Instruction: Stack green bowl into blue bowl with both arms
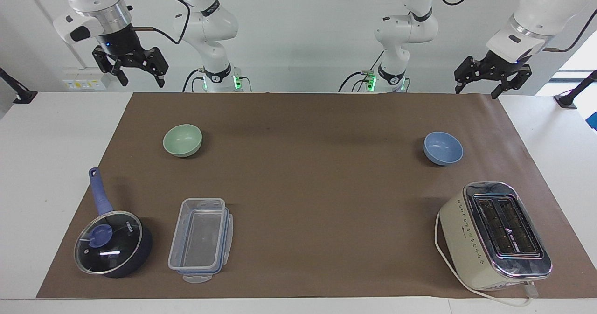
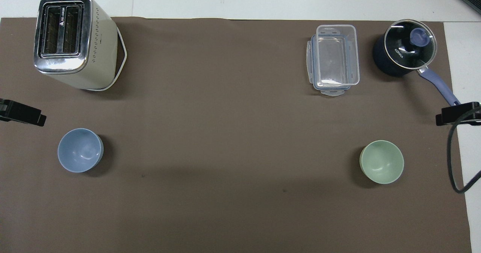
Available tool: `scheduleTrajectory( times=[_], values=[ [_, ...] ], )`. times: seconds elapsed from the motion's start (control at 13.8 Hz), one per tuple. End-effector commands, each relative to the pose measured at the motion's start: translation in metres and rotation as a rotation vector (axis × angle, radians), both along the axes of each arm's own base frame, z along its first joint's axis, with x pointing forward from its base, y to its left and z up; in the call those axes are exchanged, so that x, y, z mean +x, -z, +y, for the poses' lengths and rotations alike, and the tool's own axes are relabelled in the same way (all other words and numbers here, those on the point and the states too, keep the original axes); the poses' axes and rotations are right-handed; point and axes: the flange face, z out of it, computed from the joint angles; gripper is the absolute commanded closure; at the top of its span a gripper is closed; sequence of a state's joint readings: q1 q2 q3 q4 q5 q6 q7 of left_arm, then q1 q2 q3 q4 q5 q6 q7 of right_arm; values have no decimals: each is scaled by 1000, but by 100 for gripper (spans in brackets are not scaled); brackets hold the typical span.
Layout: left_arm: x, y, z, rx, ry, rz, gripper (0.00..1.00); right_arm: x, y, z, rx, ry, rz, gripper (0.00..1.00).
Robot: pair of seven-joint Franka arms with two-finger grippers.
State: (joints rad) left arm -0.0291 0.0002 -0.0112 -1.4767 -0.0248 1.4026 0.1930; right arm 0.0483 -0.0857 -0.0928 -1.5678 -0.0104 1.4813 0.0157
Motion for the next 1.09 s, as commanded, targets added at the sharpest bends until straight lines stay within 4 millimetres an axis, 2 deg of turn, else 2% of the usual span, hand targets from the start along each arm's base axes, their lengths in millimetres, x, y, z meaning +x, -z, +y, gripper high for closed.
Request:
scheduleTrajectory(
  times=[0.0, 0.8, 1.02],
  values=[
    [-6, 0, 3, 10, 11, 0, 0, -3, -4, 0, 1, -5, 4, 0],
    [-6, -3, -9, 11, 20, -7, 0, -3, -4, 0, 1, -5, 4, 0],
    [-7, -3, -7, 10, 16, -4, 0, -3, -4, 0, 1, -5, 4, 0]
  ],
)
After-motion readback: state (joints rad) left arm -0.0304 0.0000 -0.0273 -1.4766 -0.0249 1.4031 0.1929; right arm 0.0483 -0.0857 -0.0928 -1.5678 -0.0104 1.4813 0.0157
